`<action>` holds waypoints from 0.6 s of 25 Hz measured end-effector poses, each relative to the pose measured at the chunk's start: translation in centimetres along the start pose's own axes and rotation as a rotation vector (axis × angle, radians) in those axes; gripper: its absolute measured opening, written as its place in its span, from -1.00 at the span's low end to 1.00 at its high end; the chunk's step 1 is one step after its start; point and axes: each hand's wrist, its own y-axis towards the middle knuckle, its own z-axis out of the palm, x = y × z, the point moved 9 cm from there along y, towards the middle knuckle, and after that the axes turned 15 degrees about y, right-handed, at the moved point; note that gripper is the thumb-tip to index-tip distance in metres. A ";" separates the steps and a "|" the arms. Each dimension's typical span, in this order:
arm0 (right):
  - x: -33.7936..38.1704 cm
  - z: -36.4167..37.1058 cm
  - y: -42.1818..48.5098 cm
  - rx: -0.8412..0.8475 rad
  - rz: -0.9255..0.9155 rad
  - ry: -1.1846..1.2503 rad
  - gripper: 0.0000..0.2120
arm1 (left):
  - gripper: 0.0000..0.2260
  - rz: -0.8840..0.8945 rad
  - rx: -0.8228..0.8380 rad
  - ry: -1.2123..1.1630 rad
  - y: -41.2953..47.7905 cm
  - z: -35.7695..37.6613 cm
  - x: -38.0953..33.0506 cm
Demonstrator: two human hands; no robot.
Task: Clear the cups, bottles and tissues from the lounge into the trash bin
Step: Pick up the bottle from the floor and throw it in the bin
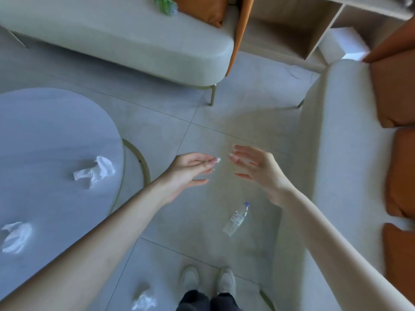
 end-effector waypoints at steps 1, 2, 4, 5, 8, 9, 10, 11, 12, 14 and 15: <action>-2.6 -1.3 1.1 -0.017 0.005 0.006 -0.52 | -0.69 -0.004 0.013 0.003 1.9 1.3 2.0; -5.2 -2.4 2.4 -0.031 0.008 0.008 -0.52 | -0.70 -0.009 0.022 0.009 3.9 2.6 4.1; -11.4 -4.7 5.2 -0.059 0.018 0.024 -0.52 | -0.75 -0.025 0.042 0.020 8.2 5.3 9.0; -14.9 -5.8 6.7 -0.073 0.018 0.038 -0.53 | -0.78 -0.029 0.056 0.026 10.6 6.9 11.8; -24.3 -8.6 10.7 -0.125 0.019 0.075 -0.56 | -0.80 -0.054 0.087 0.043 16.7 11.1 20.0; -27.5 -9.4 12.1 -0.142 0.027 0.085 -0.57 | -0.78 -0.063 0.100 0.050 18.6 12.4 22.6; -31.0 -10.1 13.6 -0.160 0.034 0.095 -0.57 | -0.74 -0.072 0.117 0.059 20.8 13.8 25.5; -34.3 -10.9 15.2 -0.176 0.039 0.103 -0.57 | -0.70 -0.080 0.133 0.072 22.9 15.0 28.2; -37.3 -11.5 16.8 -0.189 0.040 0.111 -0.58 | -0.67 -0.089 0.141 0.086 25.1 16.1 30.7; -42.5 -12.9 19.6 -0.217 0.037 0.142 -0.62 | -0.66 -0.093 0.159 0.115 29.0 18.0 34.6; -44.5 -13.5 20.7 -0.228 0.033 0.166 -0.65 | -0.66 -0.091 0.162 0.120 30.6 18.7 36.0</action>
